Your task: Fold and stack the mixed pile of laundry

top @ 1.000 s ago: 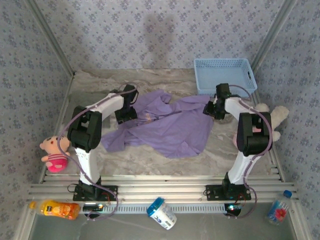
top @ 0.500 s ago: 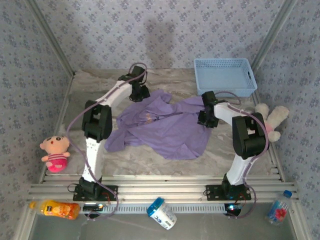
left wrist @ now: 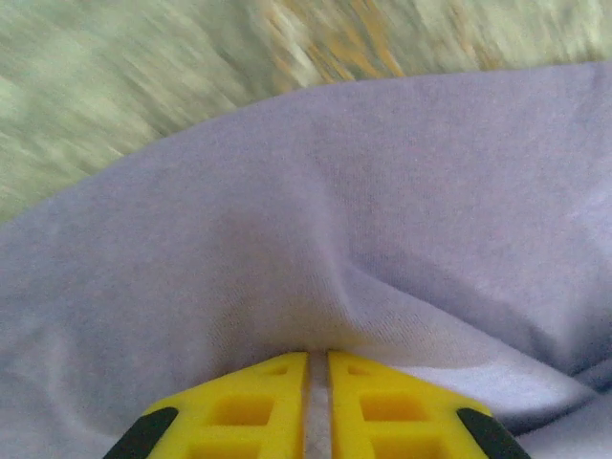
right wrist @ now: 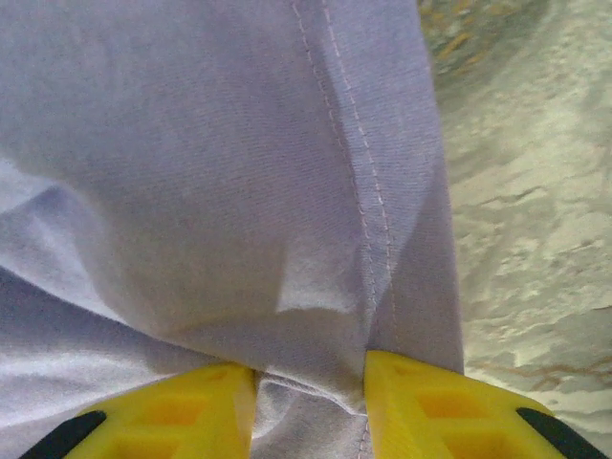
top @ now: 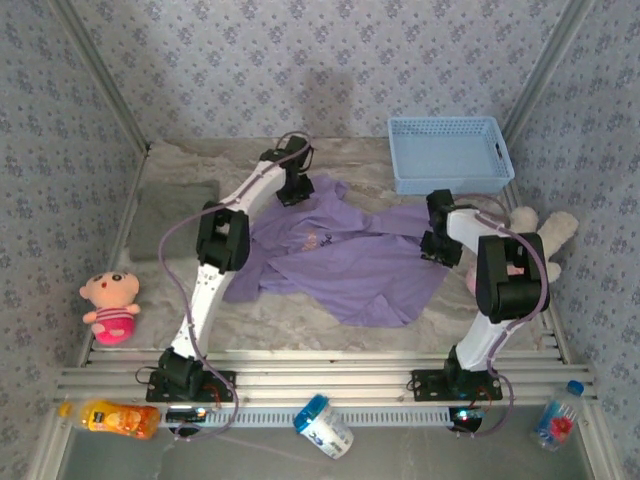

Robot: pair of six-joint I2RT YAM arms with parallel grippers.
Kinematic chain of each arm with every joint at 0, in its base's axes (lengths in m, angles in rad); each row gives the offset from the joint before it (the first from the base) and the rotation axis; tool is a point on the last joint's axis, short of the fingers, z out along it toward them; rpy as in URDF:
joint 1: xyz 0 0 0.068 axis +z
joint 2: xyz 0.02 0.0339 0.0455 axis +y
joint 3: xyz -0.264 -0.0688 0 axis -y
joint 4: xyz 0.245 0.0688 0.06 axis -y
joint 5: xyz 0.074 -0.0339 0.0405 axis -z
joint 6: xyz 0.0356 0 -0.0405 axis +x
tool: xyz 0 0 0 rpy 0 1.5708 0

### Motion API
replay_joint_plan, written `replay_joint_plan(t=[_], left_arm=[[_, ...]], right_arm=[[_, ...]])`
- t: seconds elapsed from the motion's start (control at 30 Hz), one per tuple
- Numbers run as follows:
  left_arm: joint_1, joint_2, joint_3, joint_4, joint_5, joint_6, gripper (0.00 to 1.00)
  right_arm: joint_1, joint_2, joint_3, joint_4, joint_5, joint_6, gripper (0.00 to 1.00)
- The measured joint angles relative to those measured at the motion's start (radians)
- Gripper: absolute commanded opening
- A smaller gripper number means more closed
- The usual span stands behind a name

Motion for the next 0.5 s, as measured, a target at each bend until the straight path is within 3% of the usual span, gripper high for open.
replay_joint_plan(t=[0.2,0.33,0.5], left_arm=[[0.129,0.011,0.037,-0.055,-0.039,-0.033,0.17],[0.205,0.027,0.118,-0.099,-0.05,-0.002,0.25],[0.207,-0.007,0.183,-0.142,-0.023,0.078,0.31]], right_arm=[[-0.014,0.06,0.092,-0.01,-0.018,-0.047,0.37],[-0.002,0.069,0.182,-0.021,-0.021,-0.077,0.39],[0.039,0.021,0.222,-0.029,-0.046,-0.094,0.4]])
